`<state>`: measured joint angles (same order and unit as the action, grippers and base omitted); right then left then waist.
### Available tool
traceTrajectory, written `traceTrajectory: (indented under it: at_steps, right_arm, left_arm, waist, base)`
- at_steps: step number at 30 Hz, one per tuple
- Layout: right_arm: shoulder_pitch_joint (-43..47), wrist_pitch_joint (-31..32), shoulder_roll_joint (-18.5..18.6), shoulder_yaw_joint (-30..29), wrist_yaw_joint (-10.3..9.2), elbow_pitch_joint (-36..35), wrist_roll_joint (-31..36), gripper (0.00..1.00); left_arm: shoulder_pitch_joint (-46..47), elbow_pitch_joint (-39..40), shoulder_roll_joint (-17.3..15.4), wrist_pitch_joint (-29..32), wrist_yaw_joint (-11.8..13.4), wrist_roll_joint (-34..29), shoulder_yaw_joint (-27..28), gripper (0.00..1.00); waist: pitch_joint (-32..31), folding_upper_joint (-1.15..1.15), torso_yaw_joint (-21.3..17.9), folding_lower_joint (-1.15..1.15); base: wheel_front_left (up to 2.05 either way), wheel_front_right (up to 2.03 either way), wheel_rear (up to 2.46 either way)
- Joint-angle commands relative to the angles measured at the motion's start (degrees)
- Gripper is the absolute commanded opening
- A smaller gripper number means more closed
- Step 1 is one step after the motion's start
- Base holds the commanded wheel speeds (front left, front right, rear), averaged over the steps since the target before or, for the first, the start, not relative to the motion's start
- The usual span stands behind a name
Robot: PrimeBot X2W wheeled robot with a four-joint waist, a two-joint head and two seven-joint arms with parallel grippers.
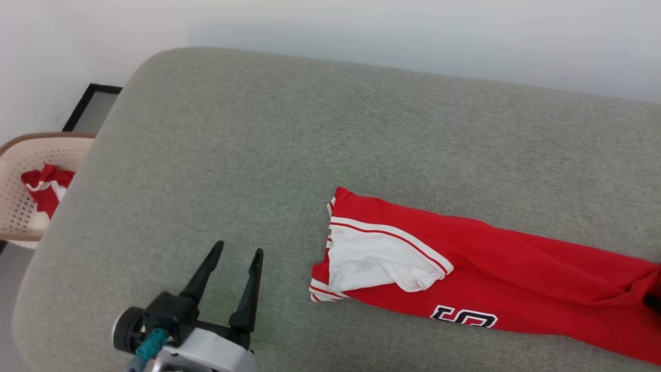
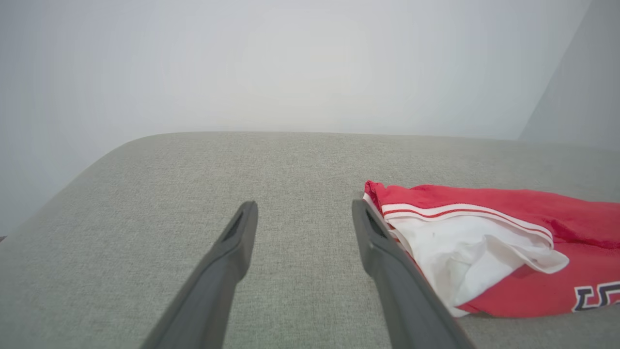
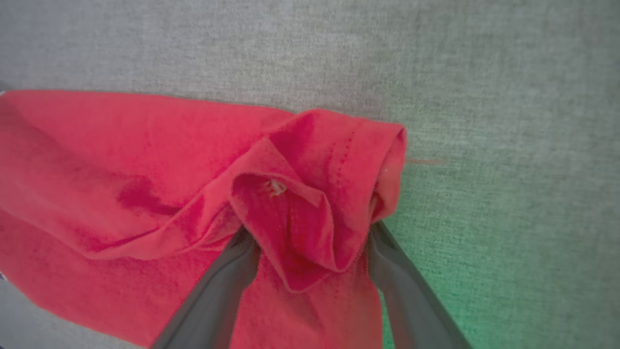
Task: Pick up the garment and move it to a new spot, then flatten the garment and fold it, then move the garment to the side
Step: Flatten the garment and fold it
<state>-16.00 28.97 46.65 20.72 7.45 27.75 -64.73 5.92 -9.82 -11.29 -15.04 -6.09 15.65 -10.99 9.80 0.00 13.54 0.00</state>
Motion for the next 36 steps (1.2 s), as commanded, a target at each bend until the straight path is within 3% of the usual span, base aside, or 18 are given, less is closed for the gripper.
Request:
traceTrajectory:
  at_steps: [1,2,13,20,25,30,36]
  right_arm:
    - [0.22,1.26,-2.69,1.29,0.04,0.07,0.16,0.20]
    - [-0.13,1.25,-2.99,0.98,0.04,0.01,0.42,0.00]
    - [-3.95,-5.15,-0.86,-7.63,-0.02,2.04,2.86,0.00]
    - [-4.04,-9.69,4.73,-13.42,-0.02,7.22,4.09,0.00]
    - [-3.60,-10.99,5.79,-15.33,-0.02,9.89,3.62,0.00]
    - [-1.60,-9.35,4.14,-13.03,-0.02,2.66,1.15,0.00]
    - [1.66,-4.80,2.36,-7.00,-0.01,-14.38,0.04,0.00]
  left_arm:
    - [-1.00,0.57,0.35,-0.10,-0.53,-1.74,0.71,1.00]
    - [-1.31,0.89,0.79,-0.10,-0.62,-2.55,1.37,1.00]
    - [-3.19,1.04,3.09,-0.10,-1.37,-5.01,7.67,1.00]
    - [-2.62,3.76,2.74,-0.10,-1.41,-4.73,6.93,1.00]
    - [-2.21,4.93,2.37,-0.10,-1.42,-5.25,6.29,1.00]
    - [-3.67,4.92,2.30,-0.10,-1.42,-4.61,6.53,1.00]
    - [-4.71,4.59,2.16,-0.11,-1.42,-3.95,6.68,1.00]
  waist:
    - [0.05,0.00,-0.61,0.00]
    - [0.06,0.00,-1.00,0.00]
    - [0.64,0.00,-7.17,0.00]
    - [1.47,0.00,-10.39,0.00]
    - [0.96,0.00,-10.92,0.00]
    - [-0.33,0.00,-10.98,0.00]
    - [-1.74,0.00,-9.78,0.00]
  base:
    - [0.00,0.00,0.00]
    - [0.00,0.00,0.00]
    - [0.00,0.00,0.00]
    - [0.00,0.00,0.00]
    - [0.00,0.00,0.00]
    - [0.00,0.00,0.00]
    - [0.00,0.00,0.00]
